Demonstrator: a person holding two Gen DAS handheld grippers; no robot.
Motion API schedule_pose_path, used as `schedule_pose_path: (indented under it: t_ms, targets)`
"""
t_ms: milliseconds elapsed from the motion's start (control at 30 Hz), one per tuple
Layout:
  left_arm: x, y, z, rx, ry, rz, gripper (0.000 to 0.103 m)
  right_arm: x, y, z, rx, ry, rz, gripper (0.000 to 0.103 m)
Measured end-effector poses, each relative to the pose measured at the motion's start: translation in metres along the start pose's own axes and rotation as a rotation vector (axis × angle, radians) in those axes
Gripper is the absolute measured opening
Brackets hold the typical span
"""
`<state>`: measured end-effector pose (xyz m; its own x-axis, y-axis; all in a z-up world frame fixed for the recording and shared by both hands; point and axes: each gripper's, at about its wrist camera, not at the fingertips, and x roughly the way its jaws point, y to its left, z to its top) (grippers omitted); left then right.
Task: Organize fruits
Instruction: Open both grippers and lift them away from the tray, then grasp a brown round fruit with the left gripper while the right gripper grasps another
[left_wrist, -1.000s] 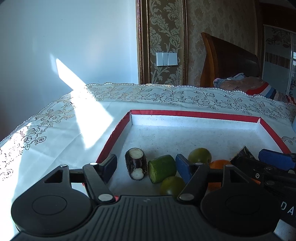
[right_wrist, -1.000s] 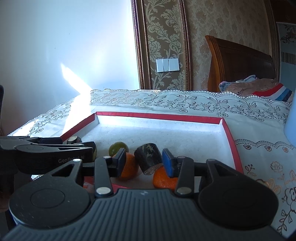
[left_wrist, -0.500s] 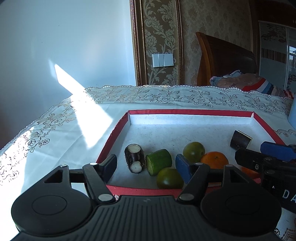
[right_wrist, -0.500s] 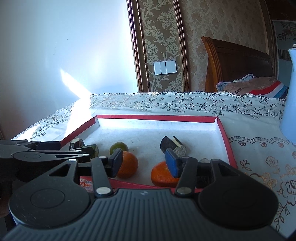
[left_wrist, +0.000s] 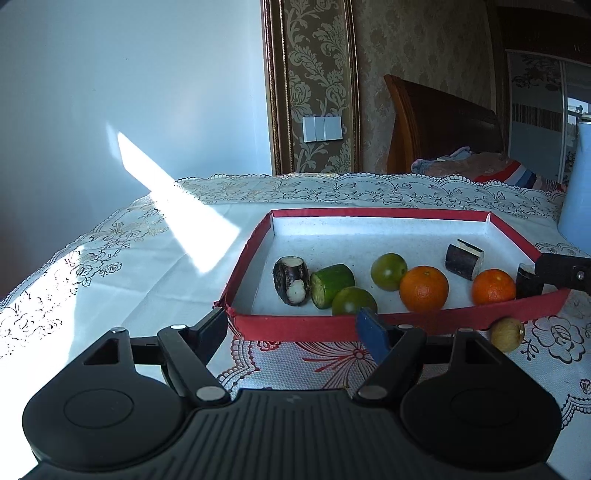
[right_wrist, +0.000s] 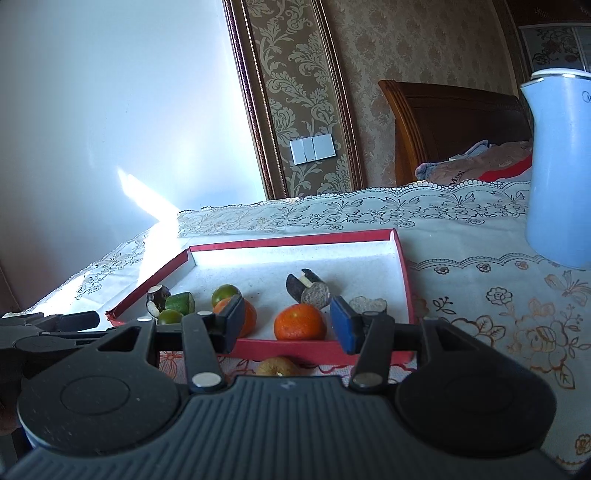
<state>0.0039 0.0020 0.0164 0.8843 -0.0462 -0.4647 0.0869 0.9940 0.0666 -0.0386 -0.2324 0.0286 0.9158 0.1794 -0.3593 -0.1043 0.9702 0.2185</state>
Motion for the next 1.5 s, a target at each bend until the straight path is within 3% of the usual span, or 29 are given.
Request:
schedule_pose_path:
  t_ms: [200, 267, 433, 667, 1200, 1267, 1500]
  targets:
    - [-0.013, 0.012, -0.014, -0.028, 0.001, -0.057, 0.081, -0.012, -0.014, -0.018, 0.005, 0.05, -0.024, 0.048]
    - [-0.014, 0.015, -0.016, -0.047, 0.01, -0.069, 0.087, -0.014, -0.013, -0.019, -0.004, 0.047, -0.026, 0.048]
    - [-0.011, 0.025, -0.018, -0.105, 0.038, -0.101, 0.087, -0.006, -0.003, -0.019, -0.06, 0.086, -0.036, 0.048]
    - [-0.008, 0.027, -0.019, -0.115, 0.052, -0.101, 0.087, 0.013, 0.015, -0.019, -0.136, 0.141, -0.045, 0.048]
    - [-0.007, 0.027, -0.019, -0.116, 0.071, -0.107, 0.087, 0.038, 0.028, -0.017, -0.162, 0.207, -0.041, 0.046]
    - [-0.006, 0.026, -0.019, -0.113, 0.073, -0.107, 0.087, 0.04, 0.029, -0.017, -0.162, 0.214, -0.041, 0.037]
    - [-0.006, 0.025, -0.019, -0.108, 0.078, -0.106, 0.087, 0.044, 0.03, -0.017, -0.156, 0.224, -0.044, 0.037]
